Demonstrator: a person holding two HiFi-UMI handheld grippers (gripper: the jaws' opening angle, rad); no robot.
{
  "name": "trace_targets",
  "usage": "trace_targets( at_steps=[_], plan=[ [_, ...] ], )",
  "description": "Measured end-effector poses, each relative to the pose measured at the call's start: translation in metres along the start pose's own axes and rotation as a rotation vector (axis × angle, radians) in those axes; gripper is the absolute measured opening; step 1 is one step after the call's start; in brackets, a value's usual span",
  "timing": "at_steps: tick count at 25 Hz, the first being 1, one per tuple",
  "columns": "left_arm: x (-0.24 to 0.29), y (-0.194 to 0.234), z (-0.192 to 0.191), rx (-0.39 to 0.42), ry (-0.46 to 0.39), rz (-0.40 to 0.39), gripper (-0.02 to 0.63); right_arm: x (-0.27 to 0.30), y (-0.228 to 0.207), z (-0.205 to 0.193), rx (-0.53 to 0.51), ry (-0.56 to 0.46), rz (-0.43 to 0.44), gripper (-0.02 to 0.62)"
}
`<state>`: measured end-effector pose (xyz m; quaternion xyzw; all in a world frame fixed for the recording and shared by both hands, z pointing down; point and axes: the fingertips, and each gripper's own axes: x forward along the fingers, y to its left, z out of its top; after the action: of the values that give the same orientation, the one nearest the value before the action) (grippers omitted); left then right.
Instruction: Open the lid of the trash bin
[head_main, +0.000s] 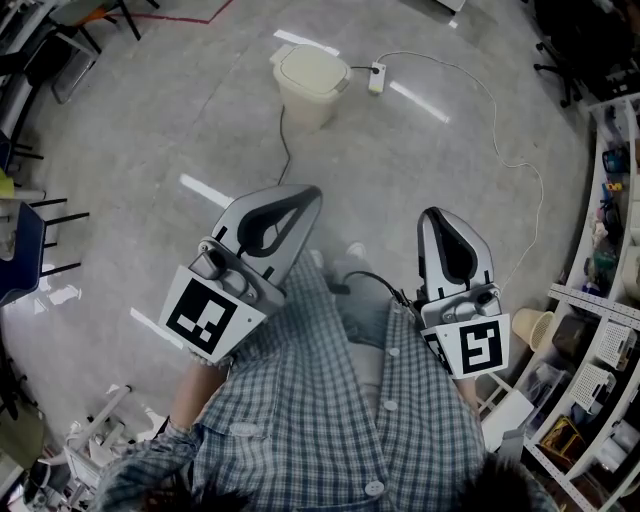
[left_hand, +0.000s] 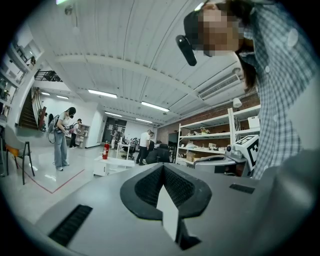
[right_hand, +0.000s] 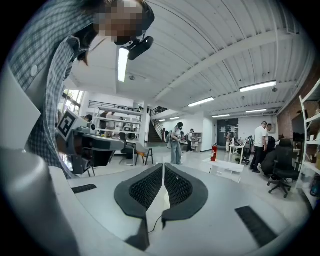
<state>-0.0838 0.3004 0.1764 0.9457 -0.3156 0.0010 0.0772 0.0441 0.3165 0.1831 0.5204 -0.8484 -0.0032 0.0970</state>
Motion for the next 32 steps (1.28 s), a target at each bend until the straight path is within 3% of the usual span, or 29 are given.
trace_targets(
  at_steps=[19,32],
  plan=[
    [-0.01,0.005,0.003,0.014,-0.031,-0.003,-0.002,0.005,0.017,0.009,-0.027,-0.018,0.014,0.028],
    [0.003,0.007,0.004,0.025,-0.014,0.028,-0.002,0.02,0.002,0.005,-0.019,-0.011,0.056,0.028]
  ],
)
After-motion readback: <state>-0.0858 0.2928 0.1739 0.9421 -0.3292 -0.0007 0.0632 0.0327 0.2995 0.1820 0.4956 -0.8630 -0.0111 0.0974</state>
